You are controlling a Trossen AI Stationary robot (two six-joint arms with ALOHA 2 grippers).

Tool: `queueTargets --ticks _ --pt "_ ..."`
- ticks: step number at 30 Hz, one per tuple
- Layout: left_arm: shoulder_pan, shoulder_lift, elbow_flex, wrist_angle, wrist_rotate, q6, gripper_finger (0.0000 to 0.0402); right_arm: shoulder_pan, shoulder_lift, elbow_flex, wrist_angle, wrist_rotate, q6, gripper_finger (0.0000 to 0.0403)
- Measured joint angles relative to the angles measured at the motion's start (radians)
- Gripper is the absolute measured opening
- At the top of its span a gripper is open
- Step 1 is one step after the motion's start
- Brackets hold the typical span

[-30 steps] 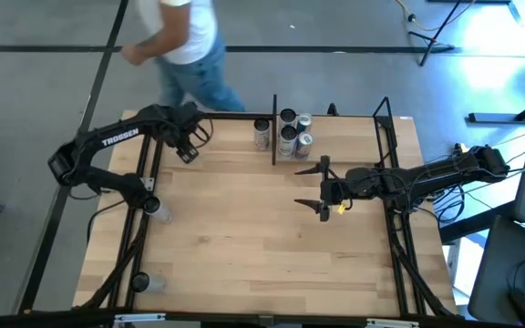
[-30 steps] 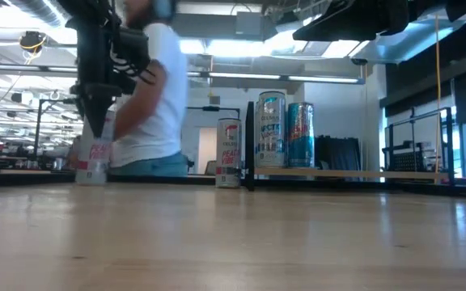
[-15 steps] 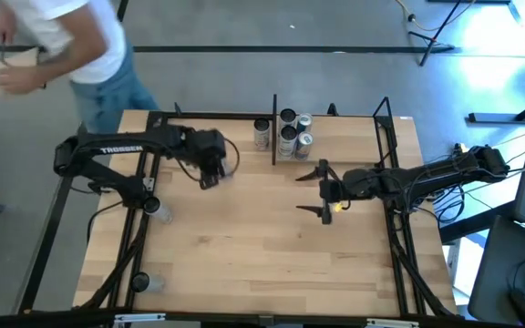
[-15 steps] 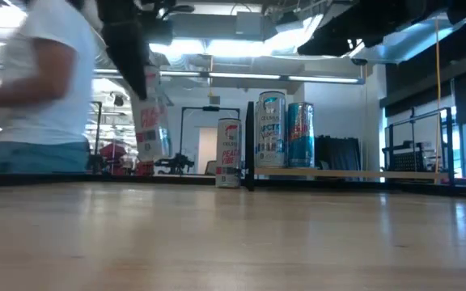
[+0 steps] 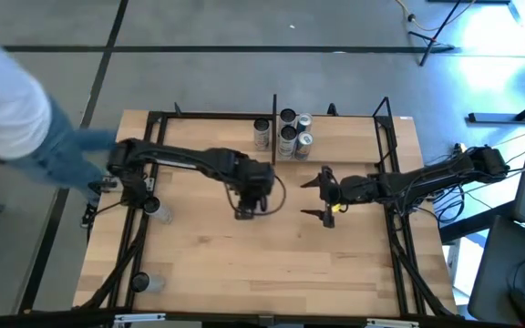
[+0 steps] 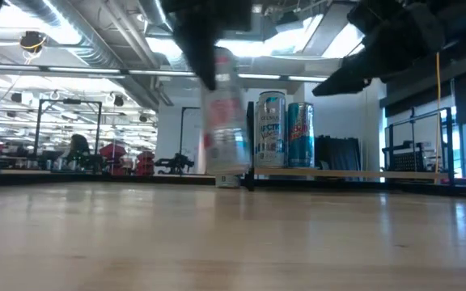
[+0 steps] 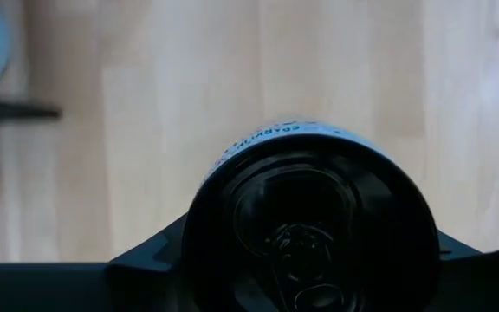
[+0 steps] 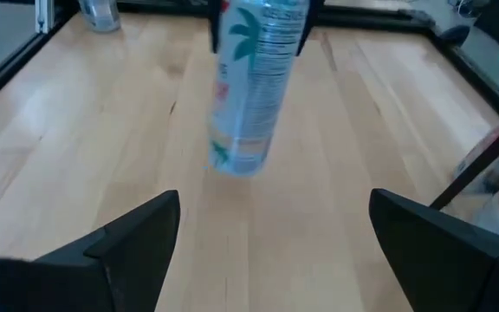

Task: Place canned beverage on shelf
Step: Put the top left black soda can on the shelf

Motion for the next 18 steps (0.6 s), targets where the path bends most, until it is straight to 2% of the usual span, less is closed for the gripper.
queueTargets --ticks 7,12,18 --pt "-0.047 0.165 0.130 -0.019 0.016 -0.021 0.0209 0.000 0.000 -0.029 0.009 0.000 0.013 0.0360" --pt "-0.080 0.201 0.158 -0.012 0.011 -0.058 0.0211 0.000 0.000 -0.029 0.018 0.000 0.013 0.0360" --pt "-0.101 0.205 0.167 -0.014 -0.029 -0.104 0.0254 0.000 0.000 -0.029 0.019 0.000 0.021 0.0360"
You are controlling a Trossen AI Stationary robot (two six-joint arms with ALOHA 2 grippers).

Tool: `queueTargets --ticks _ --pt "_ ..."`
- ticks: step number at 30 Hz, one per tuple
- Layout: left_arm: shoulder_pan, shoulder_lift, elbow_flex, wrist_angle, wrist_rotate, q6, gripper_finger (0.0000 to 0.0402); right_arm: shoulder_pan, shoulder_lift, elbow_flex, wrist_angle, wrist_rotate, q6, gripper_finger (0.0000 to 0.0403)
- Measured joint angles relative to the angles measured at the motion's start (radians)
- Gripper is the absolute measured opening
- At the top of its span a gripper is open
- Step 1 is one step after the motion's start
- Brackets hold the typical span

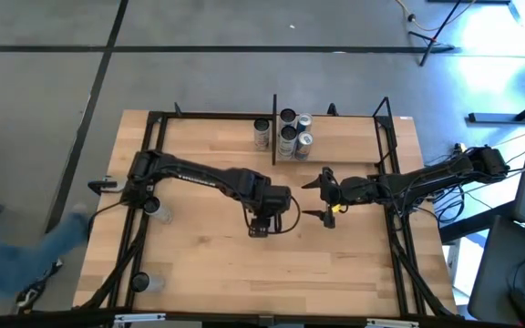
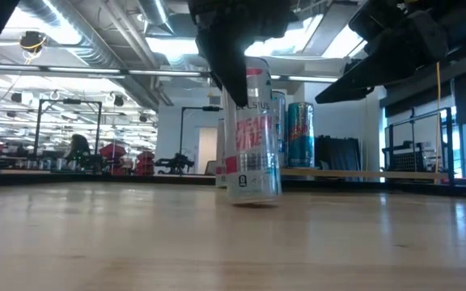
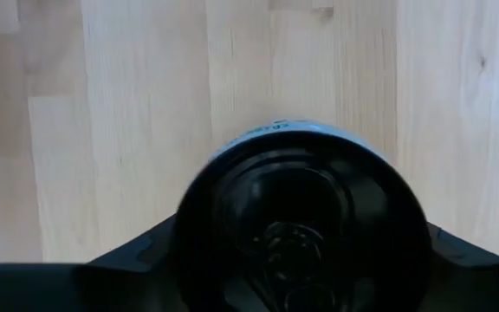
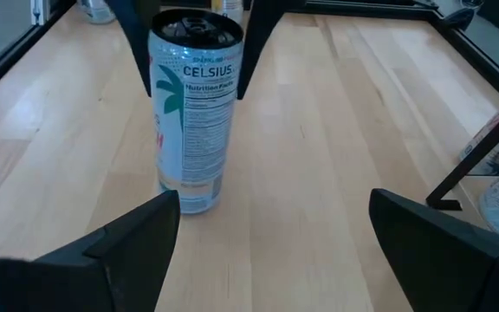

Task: Place canned beverage on shelf
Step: Put the top left black soda can on the shelf

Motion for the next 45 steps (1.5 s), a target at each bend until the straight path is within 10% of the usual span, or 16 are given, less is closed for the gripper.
queueTargets --ticks 15,22,35,45 --pt "-0.037 -0.001 0.166 -0.177 -0.048 0.039 0.0326 0.000 0.000 -0.001 0.018 -0.025 0.019 0.0360" --pt "-0.070 -0.095 0.058 -0.240 -0.160 -0.048 0.0323 0.000 0.063 -0.001 0.134 -0.130 0.019 0.0360" --pt "-0.146 -0.501 -0.733 0.616 -0.320 -0.019 0.0323 0.000 0.345 0.002 0.559 -0.219 -0.062 0.0360" --pt "-0.133 -0.490 -1.052 1.204 -0.304 0.075 0.0323 0.000 0.512 0.055 0.733 -0.232 -0.063 0.0360"
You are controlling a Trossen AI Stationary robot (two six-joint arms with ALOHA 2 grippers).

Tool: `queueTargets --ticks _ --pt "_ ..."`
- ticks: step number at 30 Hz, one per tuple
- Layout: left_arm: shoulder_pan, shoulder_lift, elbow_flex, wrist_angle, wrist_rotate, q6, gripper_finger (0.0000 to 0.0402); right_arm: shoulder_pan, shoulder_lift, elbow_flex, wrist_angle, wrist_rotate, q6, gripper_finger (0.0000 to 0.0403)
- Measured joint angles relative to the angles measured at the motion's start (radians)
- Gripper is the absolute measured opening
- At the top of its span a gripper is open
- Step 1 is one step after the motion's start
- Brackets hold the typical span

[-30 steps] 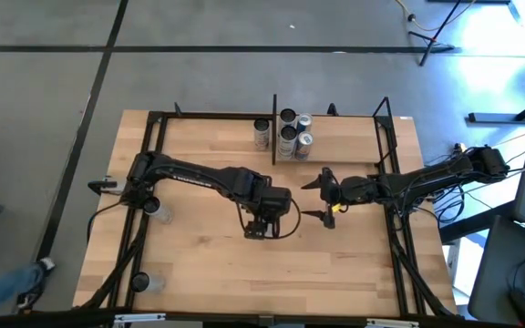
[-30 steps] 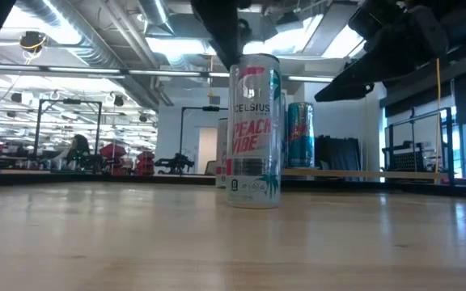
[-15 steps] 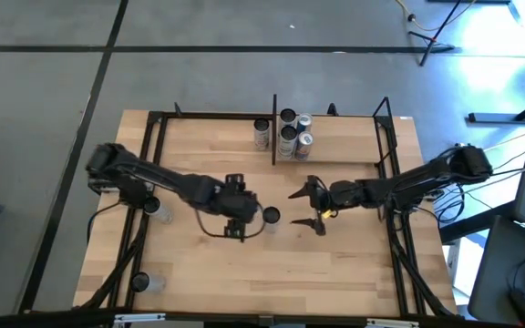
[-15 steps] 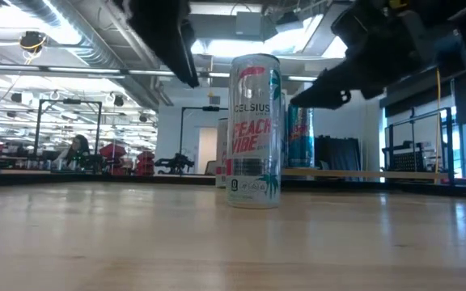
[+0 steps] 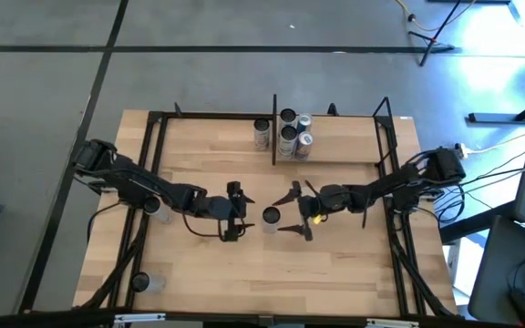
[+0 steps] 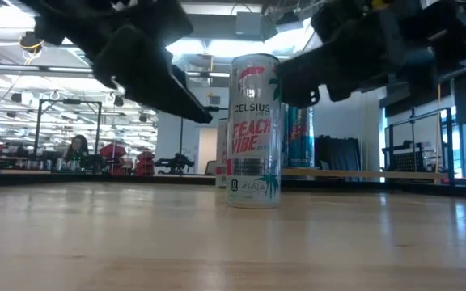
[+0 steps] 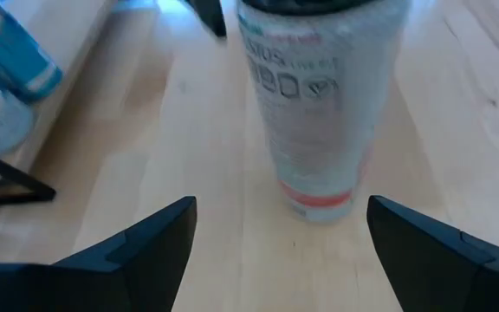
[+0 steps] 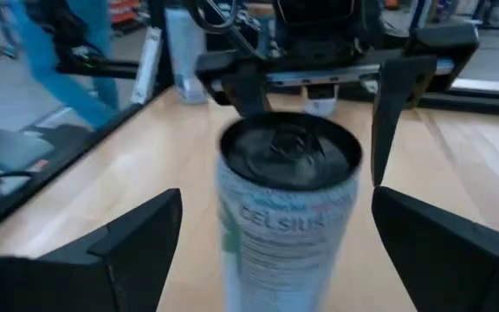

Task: Place canned beverage on shelf
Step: Put the top left black soda can on the shelf

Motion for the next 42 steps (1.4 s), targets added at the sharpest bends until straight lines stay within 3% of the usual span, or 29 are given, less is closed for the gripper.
queueTargets --ticks 12,15,19,22,27,35,42 --pt "0.009 0.003 -0.025 0.088 0.002 0.037 0.0323 0.020 0.156 0.131 0.005 0.032 -0.026 0.0354" --pt "0.009 0.003 -0.030 0.081 0.002 0.037 0.0323 0.031 0.158 0.141 0.006 0.037 -0.033 0.0316" --pt "0.009 0.004 -0.029 0.084 0.003 0.037 0.0323 0.032 0.140 0.141 -0.014 0.041 -0.048 0.0223" --pt "0.009 0.004 -0.029 0.081 0.003 0.034 0.0323 0.032 0.112 0.139 -0.063 0.041 -0.055 0.0220" --pt "0.009 0.004 -0.029 0.072 0.004 0.032 0.0323 0.032 -0.025 0.110 -0.219 0.076 -0.099 0.0220" --pt "0.009 0.004 -0.029 0.066 0.006 0.030 0.0323 0.027 -0.404 0.034 -0.531 0.189 -0.142 0.0220" --pt "0.009 0.004 -0.030 0.070 0.006 0.029 0.0323 -0.101 -0.700 0.018 -0.847 0.229 -0.151 0.0220"
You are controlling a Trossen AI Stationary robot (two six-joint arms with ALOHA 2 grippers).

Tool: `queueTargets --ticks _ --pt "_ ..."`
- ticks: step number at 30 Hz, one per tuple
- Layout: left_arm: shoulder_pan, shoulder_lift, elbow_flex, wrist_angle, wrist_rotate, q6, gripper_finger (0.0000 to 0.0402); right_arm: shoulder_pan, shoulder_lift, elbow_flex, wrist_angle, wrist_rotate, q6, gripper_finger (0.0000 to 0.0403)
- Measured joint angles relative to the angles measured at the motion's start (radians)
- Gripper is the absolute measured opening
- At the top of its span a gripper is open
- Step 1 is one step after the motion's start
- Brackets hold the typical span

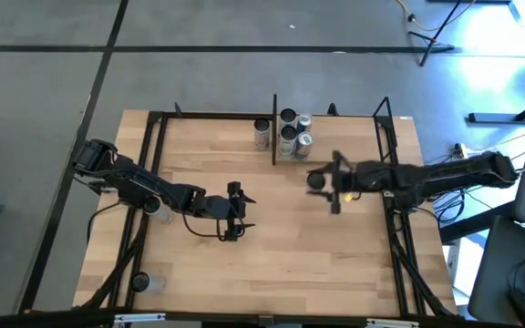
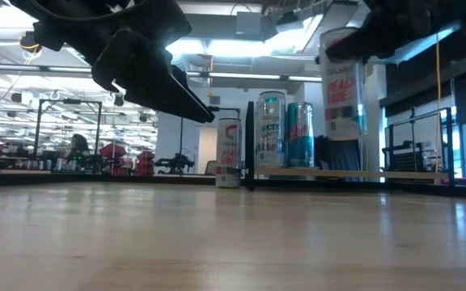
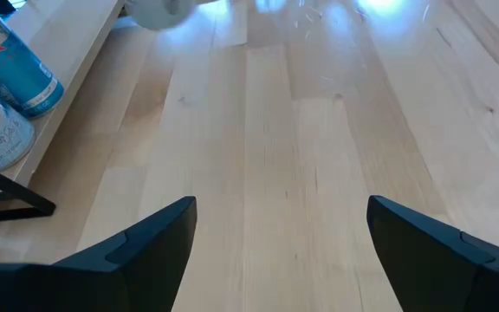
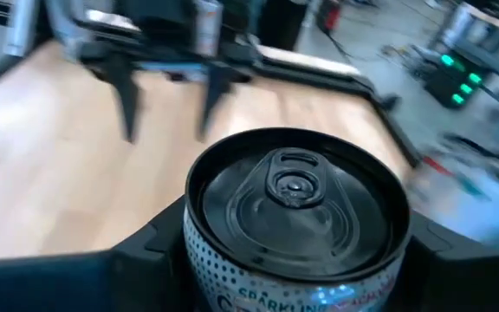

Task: Place canned beverage on shelf
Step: Put the top left black soda can on the shelf

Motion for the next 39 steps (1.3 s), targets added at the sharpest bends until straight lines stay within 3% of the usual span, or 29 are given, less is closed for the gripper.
queueTargets --ticks 6,18,27,39 --pt "0.000 0.000 0.000 0.003 0.000 0.000 0.0323 -0.192 -0.142 0.000 -0.117 -0.079 -0.038 0.0220" --pt "0.000 0.000 0.000 0.003 0.000 0.001 0.0323 -0.657 -0.147 0.000 -0.128 -0.501 -0.110 0.0220" --pt "0.000 0.000 0.000 0.003 -0.001 0.002 0.0323 -0.952 -0.009 0.002 0.029 -0.811 -0.138 0.0220" --pt "0.000 0.000 -0.001 0.003 -0.001 0.002 0.0323 -1.137 0.323 0.002 0.315 -1.099 -0.147 0.0220"
